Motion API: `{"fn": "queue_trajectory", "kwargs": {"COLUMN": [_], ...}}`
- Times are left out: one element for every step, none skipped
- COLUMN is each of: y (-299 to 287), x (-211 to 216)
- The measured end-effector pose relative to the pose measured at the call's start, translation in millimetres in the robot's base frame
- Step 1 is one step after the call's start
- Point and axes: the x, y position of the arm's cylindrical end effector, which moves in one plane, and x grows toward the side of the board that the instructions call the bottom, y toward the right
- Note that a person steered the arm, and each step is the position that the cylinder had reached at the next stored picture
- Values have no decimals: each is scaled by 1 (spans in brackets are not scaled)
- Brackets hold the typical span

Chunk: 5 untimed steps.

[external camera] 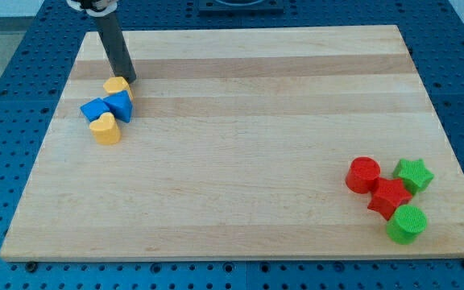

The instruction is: Slide the hexagon to the right side

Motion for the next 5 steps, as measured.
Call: {"fn": "queue_trajectory", "kwargs": {"y": [-34, -67, -79, -73, -28], "x": [-14, 10, 29, 41, 43]}}
